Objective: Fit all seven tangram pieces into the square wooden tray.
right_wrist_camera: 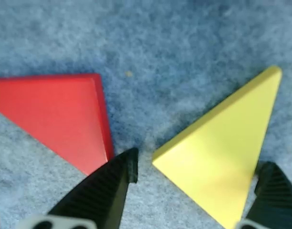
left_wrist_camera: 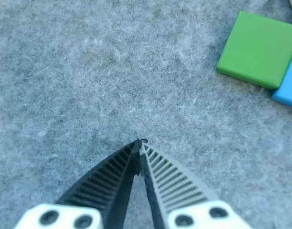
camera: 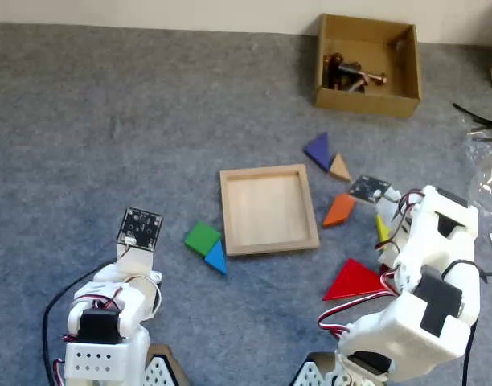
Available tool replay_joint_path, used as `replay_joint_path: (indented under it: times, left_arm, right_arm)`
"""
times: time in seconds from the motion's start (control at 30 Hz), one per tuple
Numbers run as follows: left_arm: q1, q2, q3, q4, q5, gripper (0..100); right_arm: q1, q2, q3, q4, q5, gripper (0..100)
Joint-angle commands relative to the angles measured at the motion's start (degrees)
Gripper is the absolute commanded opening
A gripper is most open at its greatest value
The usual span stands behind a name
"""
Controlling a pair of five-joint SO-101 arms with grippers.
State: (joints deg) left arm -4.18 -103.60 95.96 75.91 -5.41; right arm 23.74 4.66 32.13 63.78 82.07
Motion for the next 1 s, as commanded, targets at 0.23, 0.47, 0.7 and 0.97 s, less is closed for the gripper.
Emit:
replay_joint_path:
  times: [0.23,0.47,0.7,0.97]
  left_arm:
    - [1.36,-0.31,1.19,0.18,0.44,1]
    - [1.36,-0.31,1.19,0.18,0.44,1]
    - [1.36,-0.31,1.19,0.18,0.44,1]
    - [1.36,-0.31,1.19,0.18,0.44,1]
  right_arm:
    - [-1.27,-0.75,-0.04,-0.75,0.35,36.5]
    - [-2.33,-0.84,-0.13,-0.75,-2.73,36.5]
    - [-4.88,-0.75,-0.04,-0.75,-5.63,36.5]
    - [-3.91,-0.75,-0.04,-0.75,-5.36,36.5]
